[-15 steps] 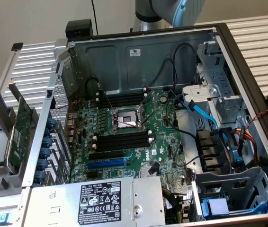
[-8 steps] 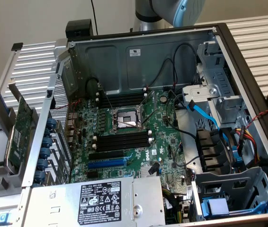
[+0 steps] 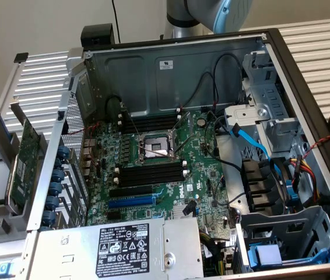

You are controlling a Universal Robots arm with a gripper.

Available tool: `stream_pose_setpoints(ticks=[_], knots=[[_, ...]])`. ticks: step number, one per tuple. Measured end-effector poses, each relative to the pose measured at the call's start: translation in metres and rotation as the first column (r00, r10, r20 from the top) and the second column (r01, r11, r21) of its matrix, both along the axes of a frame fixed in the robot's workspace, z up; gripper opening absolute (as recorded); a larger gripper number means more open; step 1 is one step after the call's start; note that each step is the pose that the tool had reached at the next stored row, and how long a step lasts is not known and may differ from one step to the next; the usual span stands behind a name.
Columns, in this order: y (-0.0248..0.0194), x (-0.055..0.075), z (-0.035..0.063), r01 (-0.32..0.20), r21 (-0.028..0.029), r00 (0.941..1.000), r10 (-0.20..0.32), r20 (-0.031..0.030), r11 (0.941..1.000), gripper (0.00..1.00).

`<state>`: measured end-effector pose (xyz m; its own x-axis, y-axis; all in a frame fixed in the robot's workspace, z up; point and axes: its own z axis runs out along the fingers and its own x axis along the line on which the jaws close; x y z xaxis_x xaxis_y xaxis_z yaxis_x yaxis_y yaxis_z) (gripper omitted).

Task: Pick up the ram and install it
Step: 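Pick up the ram and move it above insertion slot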

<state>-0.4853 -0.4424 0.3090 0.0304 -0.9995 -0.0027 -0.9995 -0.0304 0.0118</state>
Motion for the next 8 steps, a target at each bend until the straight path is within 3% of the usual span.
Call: stream_pose_setpoints(ticks=[8], knots=[[0.0000, 0.000, -0.0147, -0.009, 0.0001, 1.0000, 0.009, 0.0002, 1.0000, 0.36]])
